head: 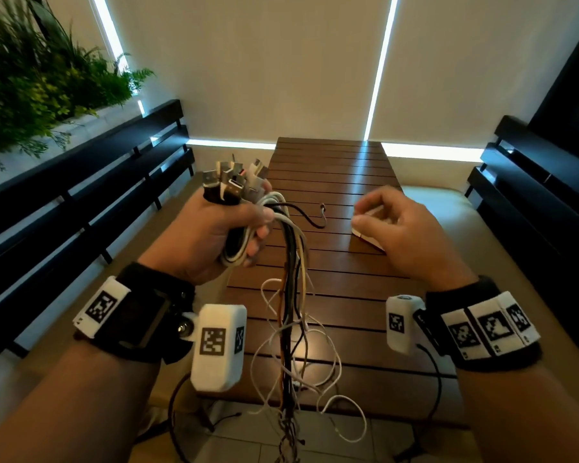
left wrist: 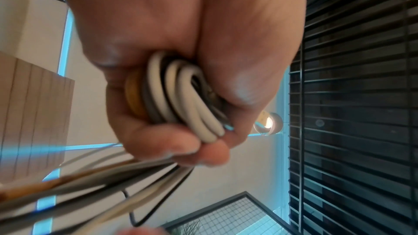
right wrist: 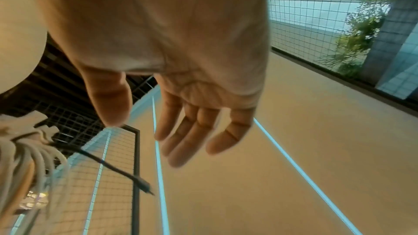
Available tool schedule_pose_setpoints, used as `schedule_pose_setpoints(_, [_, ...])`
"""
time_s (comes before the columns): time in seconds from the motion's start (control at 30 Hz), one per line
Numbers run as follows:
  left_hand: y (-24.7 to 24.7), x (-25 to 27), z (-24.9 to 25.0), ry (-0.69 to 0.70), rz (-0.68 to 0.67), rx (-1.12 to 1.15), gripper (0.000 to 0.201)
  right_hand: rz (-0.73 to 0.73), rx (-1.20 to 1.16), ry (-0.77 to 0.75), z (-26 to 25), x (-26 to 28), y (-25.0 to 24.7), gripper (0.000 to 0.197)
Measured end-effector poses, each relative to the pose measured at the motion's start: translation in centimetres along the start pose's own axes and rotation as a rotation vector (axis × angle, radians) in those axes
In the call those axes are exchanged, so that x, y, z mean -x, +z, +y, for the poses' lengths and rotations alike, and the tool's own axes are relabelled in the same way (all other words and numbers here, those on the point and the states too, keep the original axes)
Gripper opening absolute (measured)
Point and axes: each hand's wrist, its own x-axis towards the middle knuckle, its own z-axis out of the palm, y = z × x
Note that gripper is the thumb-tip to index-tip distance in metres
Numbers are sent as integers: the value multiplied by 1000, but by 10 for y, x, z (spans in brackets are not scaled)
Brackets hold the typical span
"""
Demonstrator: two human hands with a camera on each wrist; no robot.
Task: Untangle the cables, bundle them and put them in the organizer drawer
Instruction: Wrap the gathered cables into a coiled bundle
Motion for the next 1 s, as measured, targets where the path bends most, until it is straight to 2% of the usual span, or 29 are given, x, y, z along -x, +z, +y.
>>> schedule_pose_setpoints(0.1, [12, -4, -7, -26, -62, 4, 31, -65, -145, -198, -23, -1, 6, 57])
schedule_pose_setpoints(0.17, [18, -7, -9, -34, -90, -1, 31, -219, -210, -252, -30, -4, 21, 77])
schedule_pose_setpoints(0.2, [19, -8, -9, -25, -101, -3, 29, -316, -299, -223, -31, -5, 28, 80])
schedule_pose_setpoints(0.23, [19, -9, -9, -10, -114, 2, 27, -400, -415, -175, -29, -5, 35, 78])
schedule_pose_setpoints(0.3, [14, -9, -6, 23, -136, 46, 27, -473, -536, -106, -24, -1, 46, 56])
schedule_pose_setpoints(0.37, [7, -9, -5, 46, -128, 69, 29, -449, -519, -71, -20, 6, 55, 32])
schedule_pose_setpoints(0.5, [0, -4, -14, 114, -26, 132, 31, -354, -534, -43, -18, 13, 65, 14])
schedule_pose_setpoints(0.6, [-5, -2, -26, 121, 73, 253, 35, -246, -487, -41, -17, 13, 71, 15])
schedule_pose_setpoints(0.7, [1, -1, -41, 63, 131, 284, 45, -113, -476, -10, -18, 10, 79, 22])
schedule_pose_setpoints(0.77, [12, -1, -51, 21, 157, 283, 38, -43, -499, 37, -20, 7, 82, 20])
schedule_pose_setpoints(0.87, [25, -1, -58, 2, 153, 289, 32, -44, -527, 81, -26, 6, 84, 20])
schedule_pose_setpoints(1.0, [27, -6, -55, -4, 177, 324, 44, -142, -614, 113, -37, 6, 78, 20])
